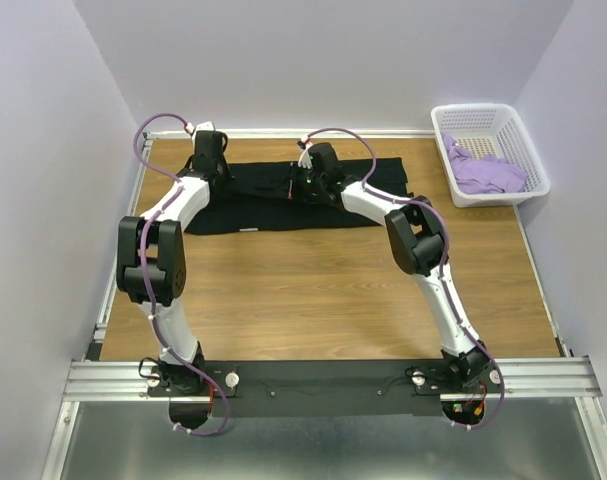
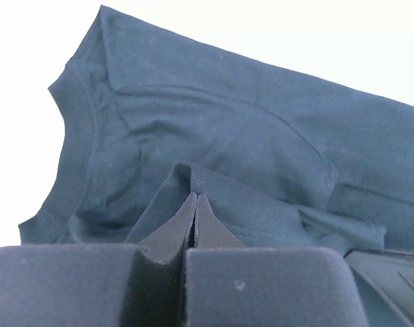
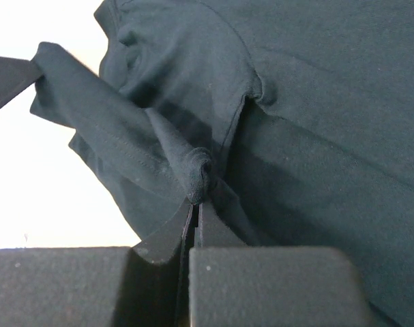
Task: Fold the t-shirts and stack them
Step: Fold the tshirt
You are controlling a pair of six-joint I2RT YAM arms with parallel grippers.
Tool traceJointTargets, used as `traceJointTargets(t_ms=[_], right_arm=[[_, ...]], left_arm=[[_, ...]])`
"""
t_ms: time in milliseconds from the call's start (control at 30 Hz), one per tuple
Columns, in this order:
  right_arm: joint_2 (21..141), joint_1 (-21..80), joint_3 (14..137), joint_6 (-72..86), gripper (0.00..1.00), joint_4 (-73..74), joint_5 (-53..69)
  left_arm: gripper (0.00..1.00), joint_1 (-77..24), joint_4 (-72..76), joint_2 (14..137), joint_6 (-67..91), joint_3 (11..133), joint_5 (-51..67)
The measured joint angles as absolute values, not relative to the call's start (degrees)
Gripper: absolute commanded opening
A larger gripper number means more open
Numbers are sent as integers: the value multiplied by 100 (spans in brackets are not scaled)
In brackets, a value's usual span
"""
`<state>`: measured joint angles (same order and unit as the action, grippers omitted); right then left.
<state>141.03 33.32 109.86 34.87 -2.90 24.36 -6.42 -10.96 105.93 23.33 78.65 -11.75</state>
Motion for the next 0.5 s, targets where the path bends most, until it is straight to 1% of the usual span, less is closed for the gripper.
traceJointTargets(t_ms=[100,133,267,333,367,400,433,500], right_arm=[[14171,3332,11061,3452,12,-287,2453],[14193,3330,11078,3444,16,-287,2456],[14267,3330,11148,3398,20,-287,2453],[14274,3330,11150,3356,24,-287,2453],[14274,3330,11150,3339,32,-285,2451],[14274,3330,11150,3315,36,-285,2449],[14274,3330,11150,3273,44,-287,2447],[14271,3330,11148,3203,52,-285,2392]], left_arm=[[0,-635,-987,10768,2329,7944,-1188],[0,-622,-972,10822,2338,7957,-1192],[0,-537,-923,11013,2368,7999,-1190],[0,-515,-904,11100,2368,8027,-1190],[0,-497,-897,11139,2368,8038,-1190],[0,-493,-897,11181,2368,8053,-1190],[0,-493,-891,11201,2366,8062,-1188],[0,-493,-854,11222,2364,8088,-1186]])
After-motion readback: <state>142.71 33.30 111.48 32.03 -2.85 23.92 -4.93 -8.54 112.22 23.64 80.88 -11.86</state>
